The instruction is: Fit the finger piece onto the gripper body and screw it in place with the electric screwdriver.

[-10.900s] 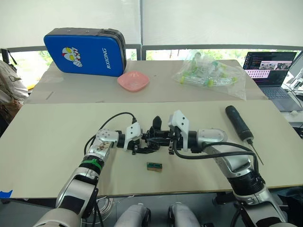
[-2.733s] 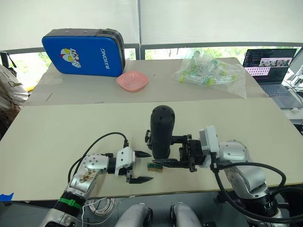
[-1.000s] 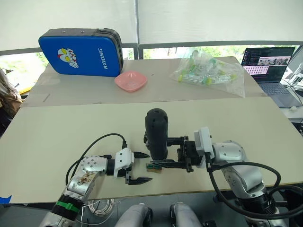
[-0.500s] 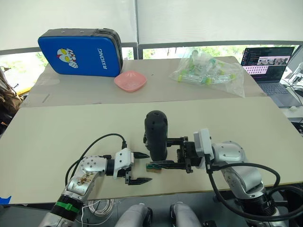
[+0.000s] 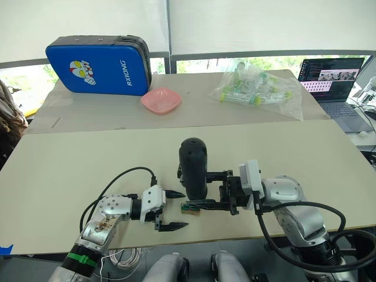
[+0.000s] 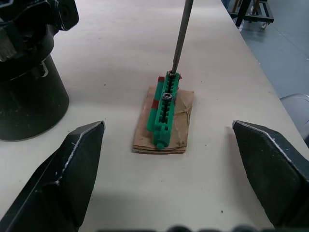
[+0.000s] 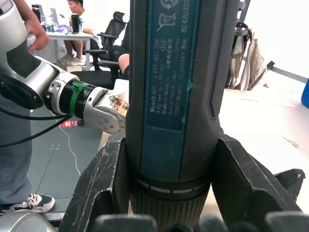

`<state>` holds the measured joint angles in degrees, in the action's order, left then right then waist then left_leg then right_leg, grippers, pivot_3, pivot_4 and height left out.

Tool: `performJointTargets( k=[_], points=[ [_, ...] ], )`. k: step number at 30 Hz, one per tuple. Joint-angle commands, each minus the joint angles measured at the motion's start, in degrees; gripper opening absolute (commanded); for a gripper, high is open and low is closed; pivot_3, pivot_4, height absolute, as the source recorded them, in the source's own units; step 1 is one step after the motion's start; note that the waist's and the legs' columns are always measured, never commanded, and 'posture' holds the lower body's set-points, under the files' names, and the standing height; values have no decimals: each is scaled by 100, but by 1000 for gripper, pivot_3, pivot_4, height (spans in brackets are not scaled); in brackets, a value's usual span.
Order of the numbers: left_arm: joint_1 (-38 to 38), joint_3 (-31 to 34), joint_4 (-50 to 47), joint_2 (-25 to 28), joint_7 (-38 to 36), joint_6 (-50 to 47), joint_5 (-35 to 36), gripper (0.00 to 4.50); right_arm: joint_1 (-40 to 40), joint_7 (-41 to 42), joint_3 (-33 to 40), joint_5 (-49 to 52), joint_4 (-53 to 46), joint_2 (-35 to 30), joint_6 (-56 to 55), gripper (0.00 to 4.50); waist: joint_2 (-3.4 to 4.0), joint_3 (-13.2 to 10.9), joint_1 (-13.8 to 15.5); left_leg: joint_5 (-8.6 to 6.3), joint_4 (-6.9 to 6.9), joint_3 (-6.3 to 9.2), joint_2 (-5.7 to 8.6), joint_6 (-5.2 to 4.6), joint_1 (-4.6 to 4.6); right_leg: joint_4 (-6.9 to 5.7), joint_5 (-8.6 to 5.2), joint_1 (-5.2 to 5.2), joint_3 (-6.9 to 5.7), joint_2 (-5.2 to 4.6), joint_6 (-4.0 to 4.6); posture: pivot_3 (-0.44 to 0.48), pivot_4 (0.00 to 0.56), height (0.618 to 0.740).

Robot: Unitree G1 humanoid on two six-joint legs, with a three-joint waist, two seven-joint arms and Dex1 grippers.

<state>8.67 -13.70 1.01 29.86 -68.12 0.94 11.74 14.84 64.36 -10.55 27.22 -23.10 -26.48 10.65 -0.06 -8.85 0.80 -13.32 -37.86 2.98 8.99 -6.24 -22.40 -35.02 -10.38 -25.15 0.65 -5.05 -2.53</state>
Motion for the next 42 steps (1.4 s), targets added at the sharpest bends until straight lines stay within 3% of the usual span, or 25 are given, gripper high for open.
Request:
performJointTargets(
  k=[1,42],
  points=[
    [-152,-146,76,35,-13,-118,-32,4500,32,-39,55,71,-164,8,-182,1941,0,0,0,0,0,0,0,0,0,0,0,0,0,0,0,0,150,740],
    [-146,-108,153,-4,50,-80,-31,4500,28,-74,1,35,-44,-7,-129,1941,0,0,0,0,0,0,0,0,2,0,-1,1,1,-1,0,0,150,740]
  ],
)
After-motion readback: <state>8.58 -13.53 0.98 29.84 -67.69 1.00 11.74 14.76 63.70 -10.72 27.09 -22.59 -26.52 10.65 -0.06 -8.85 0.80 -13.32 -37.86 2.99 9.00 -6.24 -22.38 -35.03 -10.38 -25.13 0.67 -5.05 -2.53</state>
